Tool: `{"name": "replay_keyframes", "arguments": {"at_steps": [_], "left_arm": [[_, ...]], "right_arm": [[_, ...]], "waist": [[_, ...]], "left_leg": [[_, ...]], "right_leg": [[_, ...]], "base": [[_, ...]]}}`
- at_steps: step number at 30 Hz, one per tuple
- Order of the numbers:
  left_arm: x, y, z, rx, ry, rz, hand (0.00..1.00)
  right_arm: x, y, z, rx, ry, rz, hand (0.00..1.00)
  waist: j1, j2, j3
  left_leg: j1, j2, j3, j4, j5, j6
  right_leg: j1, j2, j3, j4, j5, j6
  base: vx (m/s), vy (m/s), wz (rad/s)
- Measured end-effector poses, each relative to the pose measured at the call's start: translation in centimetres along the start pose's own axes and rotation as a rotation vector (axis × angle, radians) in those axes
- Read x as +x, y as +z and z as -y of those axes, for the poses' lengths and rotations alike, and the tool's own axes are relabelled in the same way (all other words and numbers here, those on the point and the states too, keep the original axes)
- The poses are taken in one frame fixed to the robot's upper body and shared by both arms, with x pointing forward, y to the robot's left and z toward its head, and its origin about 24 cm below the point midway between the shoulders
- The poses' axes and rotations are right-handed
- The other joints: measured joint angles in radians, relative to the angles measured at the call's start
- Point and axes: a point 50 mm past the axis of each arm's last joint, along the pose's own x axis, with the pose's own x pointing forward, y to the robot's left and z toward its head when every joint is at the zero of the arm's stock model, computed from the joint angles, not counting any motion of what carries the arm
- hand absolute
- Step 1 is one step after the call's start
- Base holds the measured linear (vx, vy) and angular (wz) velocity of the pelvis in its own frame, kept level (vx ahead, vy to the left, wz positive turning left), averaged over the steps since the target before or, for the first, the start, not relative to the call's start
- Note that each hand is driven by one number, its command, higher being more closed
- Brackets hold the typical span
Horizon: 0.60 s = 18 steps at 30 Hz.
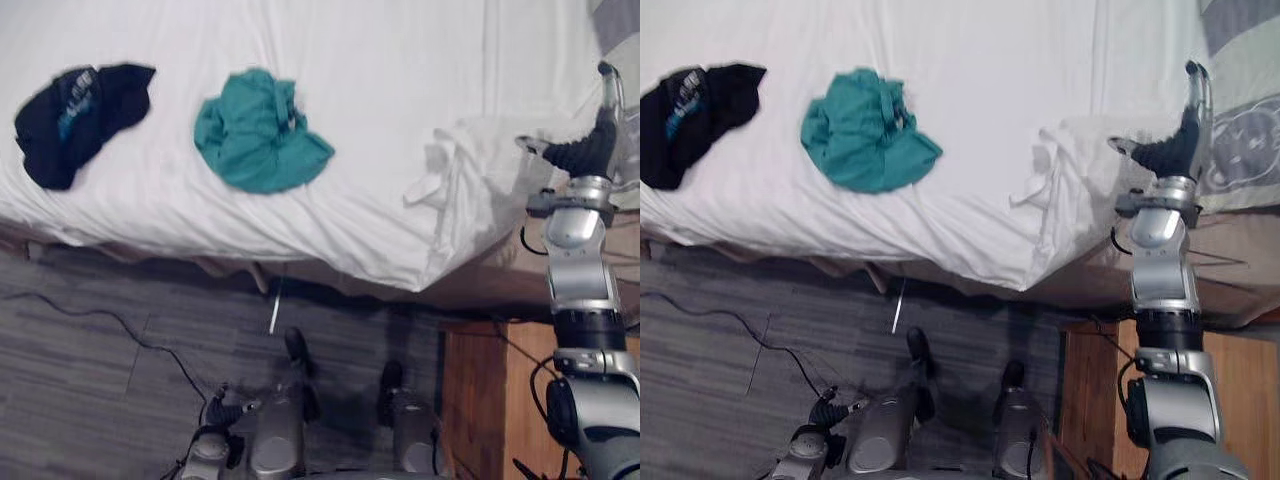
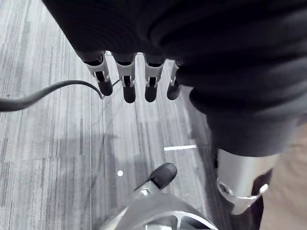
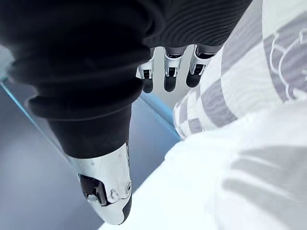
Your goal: Tidy the bed and pick cloth on bed and put in laundry
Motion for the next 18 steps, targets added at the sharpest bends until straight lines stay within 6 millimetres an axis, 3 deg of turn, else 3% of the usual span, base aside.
{"name": "replay_keyframes", "arguments": {"at_steps": [3,4,10,16,18], "left_arm": [[0.5,1.7,-0.1,-0.008,0.009,0.047,0.0],[0.5,1.8,-0.1,-0.011,0.009,0.051,0.0],[0.9,3.0,0.2,-0.014,0.0,0.075,0.0],[1.0,3.7,0.5,-0.013,-0.012,0.097,0.0],[0.9,3.7,0.5,-0.013,-0.012,0.095,0.0]], "right_arm": [[0.2,-0.6,-0.9,-0.034,0.051,-0.023,0.0],[0.1,-0.8,-1.2,-0.041,0.065,-0.031,1.0],[-0.3,-2.0,-2.6,-0.073,0.127,-0.067,1.0],[0.1,-3.1,-2.6,-0.091,0.152,-0.11,1.0],[-1.2,-4.7,-2.1,-0.096,0.157,-0.157,1.0]], "waist": [[0.019,0.015,0.018],[0.02,0.018,0.02],[0.016,0.038,0.043],[0.011,0.039,0.043],[0.011,0.039,0.043]], "left_leg": [[-0.092,0.004,-0.007,0.096,-0.02,0.022],[-0.106,0.005,-0.007,0.109,-0.023,0.026],[-0.196,0.016,-0.006,0.19,-0.05,0.029],[-0.17,0.017,0.012,0.177,-0.049,0.029],[-0.125,0.013,0.026,0.143,-0.047,0.026]], "right_leg": [[-0.08,-0.019,0.007,0.07,-0.018,-0.002],[-0.094,-0.024,0.009,0.081,-0.021,-0.002],[-0.196,-0.04,0.031,0.167,-0.045,-0.003],[-0.184,-0.038,0.047,0.16,-0.047,-0.005],[-0.139,-0.032,0.049,0.12,-0.034,0.002]], "base": [[-0.03,-0.025,0.1],[-0.02,-0.01,0.03],[-0.04,-0.006,-0.02],[-0.01,-0.049,-0.07],[0.07,-0.055,-0.05]]}}
